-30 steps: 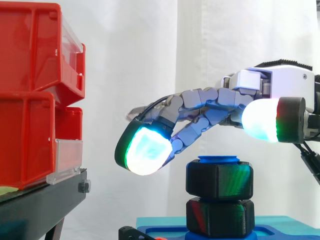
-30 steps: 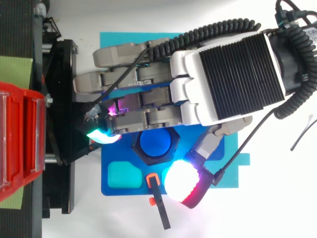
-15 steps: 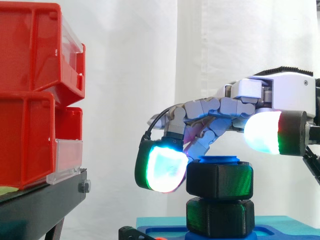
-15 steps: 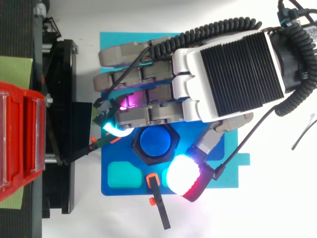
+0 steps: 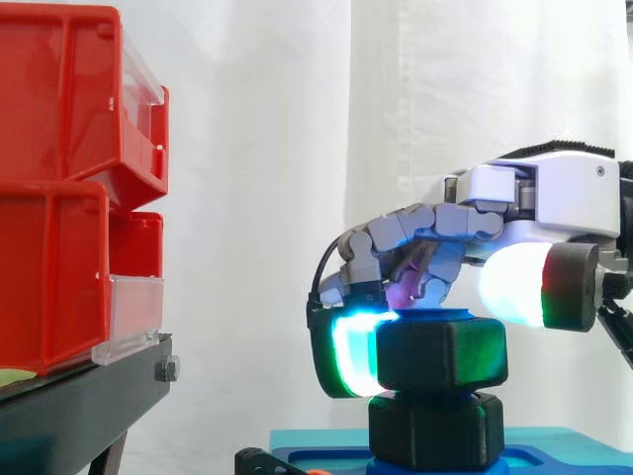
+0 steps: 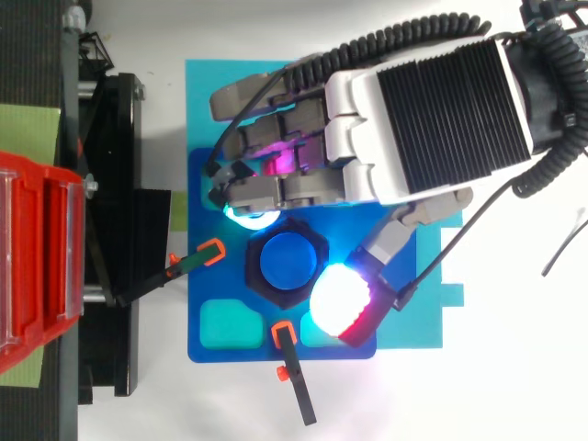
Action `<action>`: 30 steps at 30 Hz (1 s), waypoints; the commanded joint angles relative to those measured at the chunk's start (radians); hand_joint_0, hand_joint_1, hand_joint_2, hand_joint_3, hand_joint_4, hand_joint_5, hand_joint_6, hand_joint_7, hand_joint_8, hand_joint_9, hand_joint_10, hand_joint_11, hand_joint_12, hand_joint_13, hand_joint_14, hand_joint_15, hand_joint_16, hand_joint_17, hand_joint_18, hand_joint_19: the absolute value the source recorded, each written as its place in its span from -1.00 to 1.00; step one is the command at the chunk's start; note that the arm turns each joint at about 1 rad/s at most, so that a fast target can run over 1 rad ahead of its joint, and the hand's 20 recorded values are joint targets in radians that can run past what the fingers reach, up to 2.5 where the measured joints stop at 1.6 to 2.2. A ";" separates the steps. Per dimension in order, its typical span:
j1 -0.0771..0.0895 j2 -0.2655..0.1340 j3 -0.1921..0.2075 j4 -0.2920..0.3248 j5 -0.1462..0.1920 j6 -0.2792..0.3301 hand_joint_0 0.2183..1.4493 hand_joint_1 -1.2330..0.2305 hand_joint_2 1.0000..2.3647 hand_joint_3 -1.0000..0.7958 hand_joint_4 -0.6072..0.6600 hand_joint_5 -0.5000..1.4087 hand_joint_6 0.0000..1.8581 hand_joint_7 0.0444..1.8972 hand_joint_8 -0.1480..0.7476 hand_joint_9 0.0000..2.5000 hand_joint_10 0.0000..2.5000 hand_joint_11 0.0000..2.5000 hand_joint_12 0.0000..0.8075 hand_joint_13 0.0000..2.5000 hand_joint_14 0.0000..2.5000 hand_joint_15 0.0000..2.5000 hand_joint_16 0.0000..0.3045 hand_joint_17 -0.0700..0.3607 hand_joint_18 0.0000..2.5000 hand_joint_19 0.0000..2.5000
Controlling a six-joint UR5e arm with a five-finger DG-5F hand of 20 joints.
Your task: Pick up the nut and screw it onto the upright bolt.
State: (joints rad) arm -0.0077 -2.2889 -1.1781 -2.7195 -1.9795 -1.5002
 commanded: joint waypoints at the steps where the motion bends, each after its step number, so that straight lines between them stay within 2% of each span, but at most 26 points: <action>1: -0.009 0.000 0.000 0.000 -0.009 0.000 -0.53 0.39 -1.00 -0.44 0.08 -0.40 -0.38 0.30 -0.21 0.04 -1.00 -1.00 -0.74 -0.26 -1.00 -1.00 -0.98 -0.65 -0.53 -1.00; 9: -0.031 0.000 0.000 0.001 -0.033 0.000 -0.53 0.39 -1.00 -0.44 0.03 -0.40 -0.33 0.21 -0.27 0.20 -1.00 -0.99 -0.81 -0.18 -1.00 -1.00 -1.00 -0.68 -0.43 -0.95; 10: -0.038 0.000 0.000 0.006 -0.044 0.000 -0.53 0.41 -1.00 -0.44 0.03 -0.40 -0.33 0.22 -0.23 0.20 -1.00 -0.98 -0.80 -0.18 -1.00 -1.00 -1.00 -0.67 -0.43 -0.95; 14: -0.052 0.000 0.000 0.007 -0.067 0.003 -0.56 0.47 -1.00 -0.44 0.15 -0.40 -0.45 0.43 -0.19 0.15 -1.00 -0.98 -0.72 -0.24 -1.00 -1.00 -0.96 -0.61 -0.49 -0.98; 21: -0.055 0.000 0.008 0.021 -0.068 0.003 -0.59 0.52 -1.00 -0.44 0.33 -0.48 -0.46 0.07 -0.21 0.04 -1.00 -0.99 -0.63 -0.32 -1.00 -1.00 -0.91 -0.53 -0.58 -0.98; 25: -0.048 0.000 0.021 0.024 -0.070 0.005 -0.60 0.53 -1.00 -0.44 0.31 -0.52 -0.46 -0.14 -0.26 -0.06 -1.00 -1.00 -0.59 -0.40 -1.00 -1.00 -0.88 -0.48 -0.63 -0.97; 30: -0.040 0.000 0.029 0.046 -0.070 0.014 -0.62 0.54 -1.00 -0.44 0.27 -0.55 -0.46 -0.29 -0.29 -0.16 -1.00 -1.00 -0.58 -0.47 -1.00 -1.00 -0.84 -0.42 -0.69 -0.95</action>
State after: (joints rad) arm -0.0528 -2.2888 -1.1517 -2.6909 -2.0493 -1.4916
